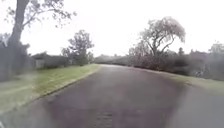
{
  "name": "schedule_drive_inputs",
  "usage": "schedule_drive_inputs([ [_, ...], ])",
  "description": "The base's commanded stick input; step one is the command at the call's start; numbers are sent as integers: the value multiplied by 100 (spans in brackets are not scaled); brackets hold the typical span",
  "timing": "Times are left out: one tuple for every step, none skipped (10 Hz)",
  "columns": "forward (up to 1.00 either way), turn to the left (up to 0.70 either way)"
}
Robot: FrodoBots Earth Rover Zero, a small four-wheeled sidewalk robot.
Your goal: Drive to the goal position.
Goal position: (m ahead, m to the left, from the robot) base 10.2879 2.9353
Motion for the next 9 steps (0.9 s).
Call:
schedule_drive_inputs([
  [70, 0],
  [70, 0],
  [70, 0],
  [70, 0],
  [70, 0],
  [70, 0],
  [70, 0],
  [70, 0],
  [70, 0],
])
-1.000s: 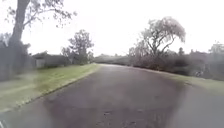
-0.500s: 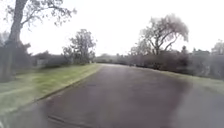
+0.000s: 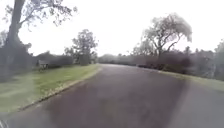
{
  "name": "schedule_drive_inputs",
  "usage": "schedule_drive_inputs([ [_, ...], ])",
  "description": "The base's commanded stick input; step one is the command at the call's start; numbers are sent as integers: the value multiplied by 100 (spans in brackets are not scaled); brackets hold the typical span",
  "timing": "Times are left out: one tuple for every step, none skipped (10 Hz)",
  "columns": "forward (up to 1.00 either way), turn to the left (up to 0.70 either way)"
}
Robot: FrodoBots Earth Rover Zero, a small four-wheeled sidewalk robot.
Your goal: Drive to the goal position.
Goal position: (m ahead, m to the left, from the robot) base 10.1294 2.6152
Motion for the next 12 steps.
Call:
schedule_drive_inputs([
  [70, 0],
  [70, 0],
  [70, 0],
  [70, 0],
  [70, 0],
  [70, -11],
  [70, -18],
  [70, -25],
  [70, -33],
  [41, -19],
  [0, 0],
  [0, 0],
])
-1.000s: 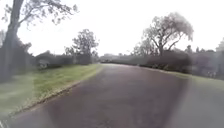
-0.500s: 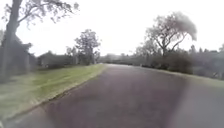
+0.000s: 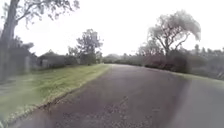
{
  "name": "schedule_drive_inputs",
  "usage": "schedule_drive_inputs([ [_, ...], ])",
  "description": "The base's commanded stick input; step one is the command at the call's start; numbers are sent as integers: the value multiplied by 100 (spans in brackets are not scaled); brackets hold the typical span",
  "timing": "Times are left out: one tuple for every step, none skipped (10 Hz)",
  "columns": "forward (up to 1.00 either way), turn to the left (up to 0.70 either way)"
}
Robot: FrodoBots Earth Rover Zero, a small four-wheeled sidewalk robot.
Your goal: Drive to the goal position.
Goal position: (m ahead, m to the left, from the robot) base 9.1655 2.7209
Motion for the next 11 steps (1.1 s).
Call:
schedule_drive_inputs([
  [0, 0],
  [0, 0],
  [0, 0],
  [0, 0],
  [0, 0],
  [0, 0],
  [0, 0],
  [70, -6],
  [70, -13],
  [70, -35],
  [70, -35],
])
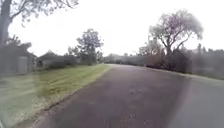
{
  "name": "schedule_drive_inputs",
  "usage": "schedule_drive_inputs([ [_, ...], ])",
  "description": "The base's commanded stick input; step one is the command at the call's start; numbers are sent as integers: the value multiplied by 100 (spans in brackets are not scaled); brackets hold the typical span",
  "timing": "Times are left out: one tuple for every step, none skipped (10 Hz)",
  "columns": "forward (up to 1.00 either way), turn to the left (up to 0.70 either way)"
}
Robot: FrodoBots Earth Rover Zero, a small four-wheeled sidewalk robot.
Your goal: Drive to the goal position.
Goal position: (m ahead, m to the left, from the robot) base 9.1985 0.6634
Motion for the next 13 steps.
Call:
schedule_drive_inputs([
  [70, -35],
  [70, -35],
  [70, -35],
  [70, -35],
  [70, -35],
  [70, -35],
  [70, -35],
  [70, -35],
  [70, -35],
  [70, -35],
  [70, -35],
  [70, -35],
  [70, -35],
])
